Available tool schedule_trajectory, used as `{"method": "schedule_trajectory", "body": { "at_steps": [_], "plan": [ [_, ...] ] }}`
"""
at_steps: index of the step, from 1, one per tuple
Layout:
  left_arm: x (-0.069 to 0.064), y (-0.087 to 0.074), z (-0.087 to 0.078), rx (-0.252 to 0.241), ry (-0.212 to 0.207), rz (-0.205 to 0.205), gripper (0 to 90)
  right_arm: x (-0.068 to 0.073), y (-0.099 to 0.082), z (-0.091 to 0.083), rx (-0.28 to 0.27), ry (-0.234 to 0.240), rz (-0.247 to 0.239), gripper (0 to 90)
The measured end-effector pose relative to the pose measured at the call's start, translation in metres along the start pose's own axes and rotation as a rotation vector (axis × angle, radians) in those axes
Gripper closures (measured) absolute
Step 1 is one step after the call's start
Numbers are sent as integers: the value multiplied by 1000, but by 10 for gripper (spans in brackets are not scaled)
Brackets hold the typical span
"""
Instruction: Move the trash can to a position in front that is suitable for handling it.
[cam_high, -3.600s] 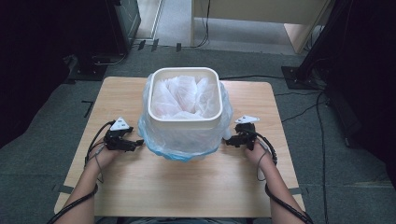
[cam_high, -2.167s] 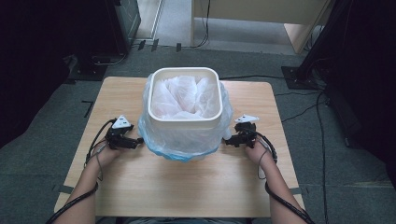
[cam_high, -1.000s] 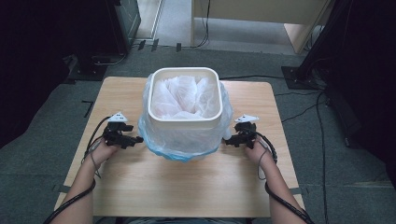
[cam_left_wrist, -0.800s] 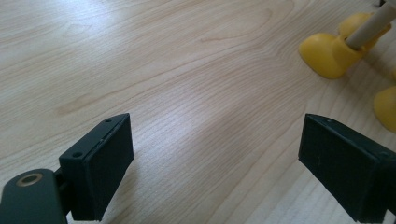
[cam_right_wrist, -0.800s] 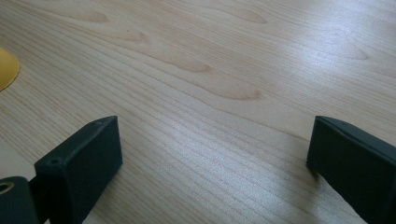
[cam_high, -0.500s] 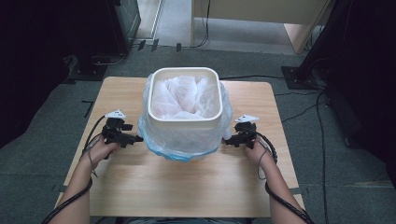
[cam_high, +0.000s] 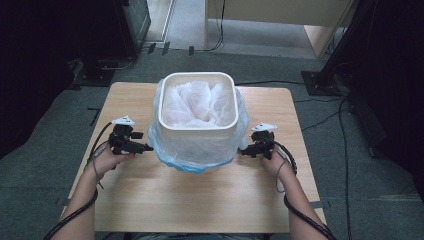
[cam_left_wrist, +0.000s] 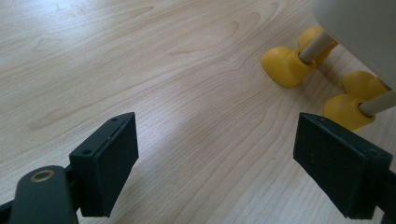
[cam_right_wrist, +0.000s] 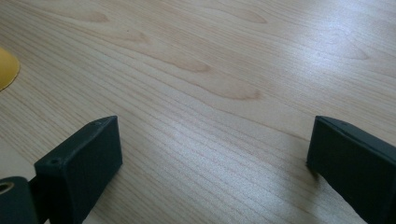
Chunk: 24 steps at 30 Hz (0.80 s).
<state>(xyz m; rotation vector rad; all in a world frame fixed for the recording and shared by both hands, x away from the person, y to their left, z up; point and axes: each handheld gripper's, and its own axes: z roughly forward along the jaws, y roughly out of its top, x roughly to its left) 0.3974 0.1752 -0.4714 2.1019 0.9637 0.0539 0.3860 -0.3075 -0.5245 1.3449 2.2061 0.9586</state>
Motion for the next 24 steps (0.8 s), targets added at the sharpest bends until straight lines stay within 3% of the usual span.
{"method": "schedule_trajectory", "body": {
  "at_steps": [15, 24],
  "plan": [
    [-4, 10, -9, -14, -16, -9, 137, 0, 0, 0, 1, 0, -1, 32],
    [-9, 18, -16, -29, 2, 21, 137, 0, 0, 0, -2, -2, -3, 32]
  ]
}}
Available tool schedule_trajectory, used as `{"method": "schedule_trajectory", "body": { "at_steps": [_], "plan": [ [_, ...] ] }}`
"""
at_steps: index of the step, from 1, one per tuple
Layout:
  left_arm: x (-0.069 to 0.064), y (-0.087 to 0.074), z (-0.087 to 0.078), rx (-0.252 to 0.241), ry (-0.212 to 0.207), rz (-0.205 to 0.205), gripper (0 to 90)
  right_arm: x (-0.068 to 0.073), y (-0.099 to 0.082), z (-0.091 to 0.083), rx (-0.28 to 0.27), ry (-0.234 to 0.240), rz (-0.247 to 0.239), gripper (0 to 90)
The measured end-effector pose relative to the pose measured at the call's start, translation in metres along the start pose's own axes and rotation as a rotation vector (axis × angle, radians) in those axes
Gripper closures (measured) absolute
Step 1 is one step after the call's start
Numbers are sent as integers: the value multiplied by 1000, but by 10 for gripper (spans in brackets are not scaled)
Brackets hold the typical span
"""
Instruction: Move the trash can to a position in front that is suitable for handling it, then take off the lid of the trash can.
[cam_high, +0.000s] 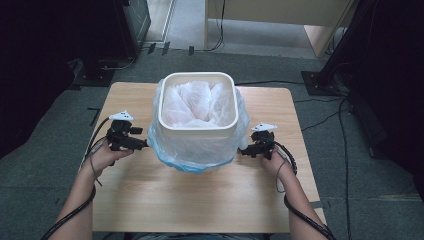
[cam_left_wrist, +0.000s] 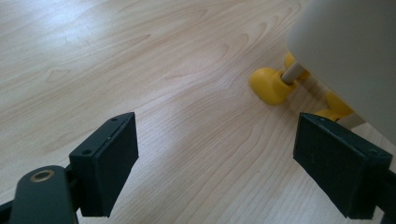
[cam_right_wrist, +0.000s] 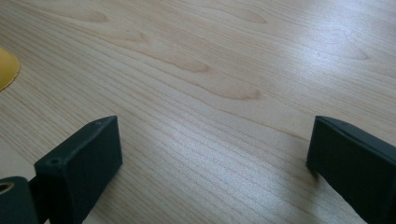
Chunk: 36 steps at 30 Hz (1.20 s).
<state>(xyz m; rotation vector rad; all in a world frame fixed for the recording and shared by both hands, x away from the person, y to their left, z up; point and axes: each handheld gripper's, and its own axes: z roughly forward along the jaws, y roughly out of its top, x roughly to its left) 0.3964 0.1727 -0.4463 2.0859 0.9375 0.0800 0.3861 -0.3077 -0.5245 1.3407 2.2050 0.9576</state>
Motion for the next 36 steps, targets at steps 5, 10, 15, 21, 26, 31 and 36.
{"method": "schedule_trajectory", "body": {
  "at_steps": [5, 10, 15, 21, 26, 31, 36],
  "plan": [
    [-2, 3, -3, -8, -1, -1, 137, 0, 0, 0, 2, 2, 3, 32],
    [-5, 7, -7, 8, -2, 11, 137, 0, 0, 0, 2, 1, 3, 32],
    [-6, 12, -13, -14, 0, 16, 138, 0, 0, 0, 2, 1, 2, 31],
    [-8, 16, -18, -23, 1, 18, 137, 0, 0, 0, 2, 2, 2, 29],
    [-8, 19, -22, -32, -5, 11, 137, 0, 0, 0, 2, 2, 2, 29],
    [-11, 23, -26, -20, 10, 18, 138, 0, 0, 0, 2, 2, 2, 29],
    [-14, 26, -30, -36, 1, 24, 138, 0, 0, 0, 2, 2, 2, 29]
  ]
}}
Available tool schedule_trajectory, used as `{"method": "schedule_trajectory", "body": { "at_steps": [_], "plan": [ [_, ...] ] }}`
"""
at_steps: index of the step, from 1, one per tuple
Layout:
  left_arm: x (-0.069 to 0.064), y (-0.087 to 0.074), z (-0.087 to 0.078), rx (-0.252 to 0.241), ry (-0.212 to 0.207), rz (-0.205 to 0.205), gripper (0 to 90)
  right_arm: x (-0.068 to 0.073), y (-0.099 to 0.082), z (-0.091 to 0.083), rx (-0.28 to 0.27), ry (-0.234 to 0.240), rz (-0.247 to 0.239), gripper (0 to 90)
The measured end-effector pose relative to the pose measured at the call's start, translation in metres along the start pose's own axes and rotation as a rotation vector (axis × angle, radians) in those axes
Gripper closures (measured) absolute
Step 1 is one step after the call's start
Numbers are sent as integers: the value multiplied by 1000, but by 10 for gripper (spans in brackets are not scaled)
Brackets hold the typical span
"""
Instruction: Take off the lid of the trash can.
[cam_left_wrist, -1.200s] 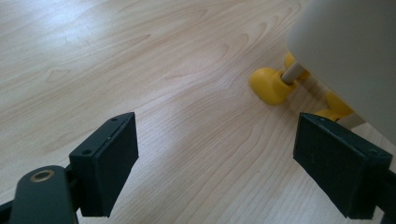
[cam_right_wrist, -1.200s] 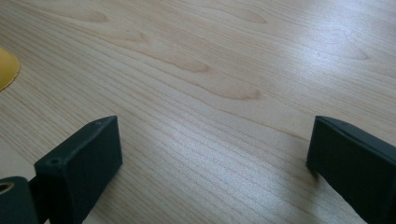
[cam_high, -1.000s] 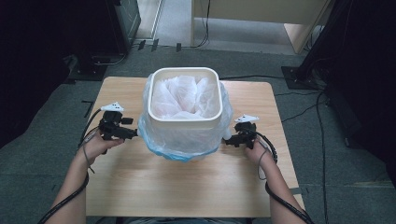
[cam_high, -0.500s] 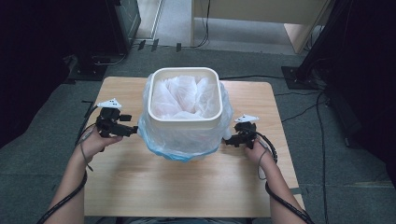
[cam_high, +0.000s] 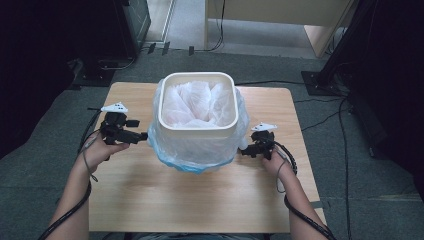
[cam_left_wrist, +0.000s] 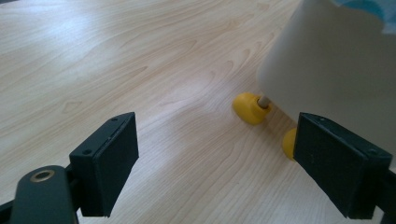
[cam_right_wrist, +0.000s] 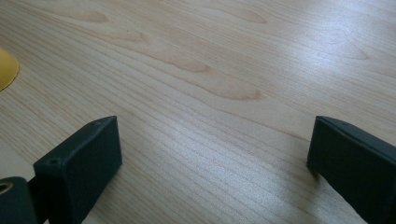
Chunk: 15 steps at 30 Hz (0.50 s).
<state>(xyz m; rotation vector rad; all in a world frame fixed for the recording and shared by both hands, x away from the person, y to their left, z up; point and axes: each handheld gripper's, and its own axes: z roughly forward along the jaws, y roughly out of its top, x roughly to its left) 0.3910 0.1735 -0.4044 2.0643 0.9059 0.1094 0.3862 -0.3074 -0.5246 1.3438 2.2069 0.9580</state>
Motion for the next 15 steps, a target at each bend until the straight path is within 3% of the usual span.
{"method": "schedule_trajectory", "body": {
  "at_steps": [7, 15],
  "plan": [
    [-2, 4, -4, 3, 4, -18, 138, 0, 0, 0, 0, 0, 0, 29],
    [-8, 9, -7, -2, -2, -6, 138, 0, 0, 0, 0, 0, 0, 29]
  ]
}}
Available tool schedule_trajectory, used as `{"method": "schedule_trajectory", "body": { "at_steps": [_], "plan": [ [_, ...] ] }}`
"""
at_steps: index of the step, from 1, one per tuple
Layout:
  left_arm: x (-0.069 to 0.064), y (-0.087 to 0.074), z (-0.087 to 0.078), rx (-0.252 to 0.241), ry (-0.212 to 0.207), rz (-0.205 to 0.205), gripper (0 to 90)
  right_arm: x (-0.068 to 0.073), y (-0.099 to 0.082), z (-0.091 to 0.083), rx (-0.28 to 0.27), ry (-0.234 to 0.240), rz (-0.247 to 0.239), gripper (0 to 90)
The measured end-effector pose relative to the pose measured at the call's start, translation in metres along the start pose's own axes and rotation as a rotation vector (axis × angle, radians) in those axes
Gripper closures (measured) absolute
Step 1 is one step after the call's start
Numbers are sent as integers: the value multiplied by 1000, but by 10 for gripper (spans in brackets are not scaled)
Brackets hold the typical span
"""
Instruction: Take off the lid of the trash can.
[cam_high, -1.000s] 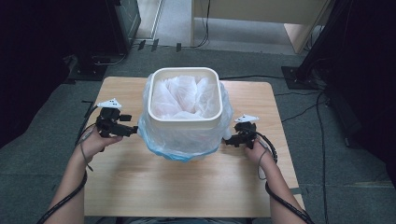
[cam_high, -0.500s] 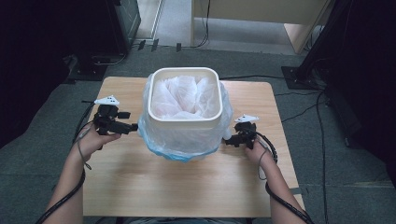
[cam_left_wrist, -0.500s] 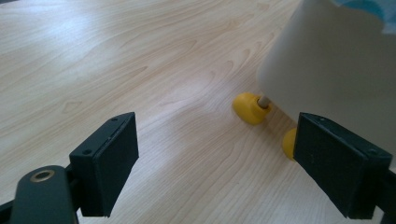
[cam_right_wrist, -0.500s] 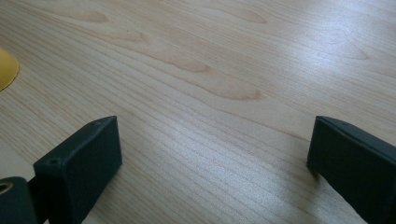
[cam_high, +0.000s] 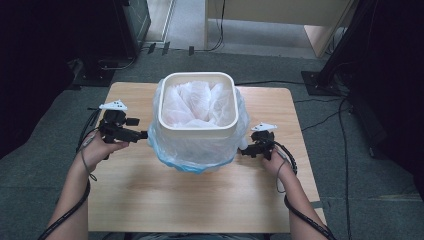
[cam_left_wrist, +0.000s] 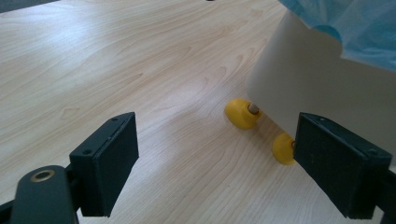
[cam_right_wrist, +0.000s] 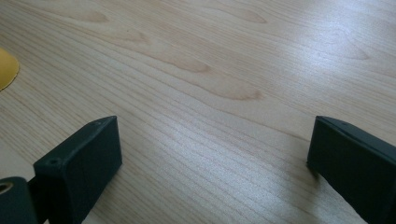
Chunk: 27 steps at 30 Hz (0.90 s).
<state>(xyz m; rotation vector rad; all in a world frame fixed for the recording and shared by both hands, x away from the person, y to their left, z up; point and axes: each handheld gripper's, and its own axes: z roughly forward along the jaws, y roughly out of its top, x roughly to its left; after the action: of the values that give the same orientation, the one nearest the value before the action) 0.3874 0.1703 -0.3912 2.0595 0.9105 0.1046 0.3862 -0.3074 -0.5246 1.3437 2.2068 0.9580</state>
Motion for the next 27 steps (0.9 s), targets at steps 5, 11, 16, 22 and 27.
{"method": "schedule_trajectory", "body": {
  "at_steps": [5, 11, 16, 22, 27],
  "plan": [
    [-3, 3, -3, -15, 4, 17, 139, 0, 0, 0, 0, 0, 0, 29],
    [-4, 5, -6, -14, -4, 8, 139, 0, 0, 0, 0, 0, 0, 29],
    [-5, 7, -8, -11, -5, 4, 139, 0, 0, 0, 0, 0, 0, 29],
    [-5, 8, -11, -15, -19, -24, 139, 0, 0, 0, 0, 0, 0, 29],
    [-7, 9, -11, -11, 0, -5, 138, 0, 0, 0, 0, 0, 0, 29]
  ]
}}
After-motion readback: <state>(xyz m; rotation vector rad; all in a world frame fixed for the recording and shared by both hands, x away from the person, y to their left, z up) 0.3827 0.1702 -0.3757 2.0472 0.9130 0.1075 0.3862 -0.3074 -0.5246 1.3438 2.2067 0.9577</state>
